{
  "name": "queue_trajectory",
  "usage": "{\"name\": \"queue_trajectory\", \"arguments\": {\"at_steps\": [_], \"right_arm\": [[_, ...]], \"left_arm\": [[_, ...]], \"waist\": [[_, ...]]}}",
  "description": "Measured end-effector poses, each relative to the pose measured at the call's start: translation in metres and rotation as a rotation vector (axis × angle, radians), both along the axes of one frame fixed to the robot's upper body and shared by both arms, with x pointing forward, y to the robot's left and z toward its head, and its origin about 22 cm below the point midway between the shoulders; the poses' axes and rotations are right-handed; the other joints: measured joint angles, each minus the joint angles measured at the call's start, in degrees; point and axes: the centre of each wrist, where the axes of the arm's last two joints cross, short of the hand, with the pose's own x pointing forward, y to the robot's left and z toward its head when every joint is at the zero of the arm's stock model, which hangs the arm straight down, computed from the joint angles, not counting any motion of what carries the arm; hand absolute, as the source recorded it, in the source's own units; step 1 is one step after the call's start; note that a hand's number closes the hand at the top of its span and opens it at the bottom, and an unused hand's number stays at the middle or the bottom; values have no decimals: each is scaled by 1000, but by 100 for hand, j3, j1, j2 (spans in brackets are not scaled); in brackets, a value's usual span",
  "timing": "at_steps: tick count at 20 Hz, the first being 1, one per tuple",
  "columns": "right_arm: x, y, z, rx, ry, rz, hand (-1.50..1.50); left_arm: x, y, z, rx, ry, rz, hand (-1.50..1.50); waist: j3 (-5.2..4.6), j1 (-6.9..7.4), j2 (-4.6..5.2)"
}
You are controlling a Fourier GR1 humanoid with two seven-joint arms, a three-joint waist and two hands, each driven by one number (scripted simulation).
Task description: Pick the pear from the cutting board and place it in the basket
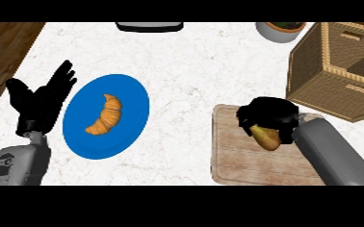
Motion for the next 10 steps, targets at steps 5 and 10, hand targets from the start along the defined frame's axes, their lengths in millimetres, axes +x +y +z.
{"name": "queue_trajectory", "arguments": {"at_steps": [5, 10], "right_arm": [[-5, 7, -7, 5, -7, -63, 150], [-23, 12, -29, 93, 4, -467, 150]], "left_arm": [[-3, 1, 3, 3, 3, 6, 0], [-11, 15, -2, 6, 20, 59, 0]], "waist": [[-28, -39, -36], [-108, -382, -170]]}}
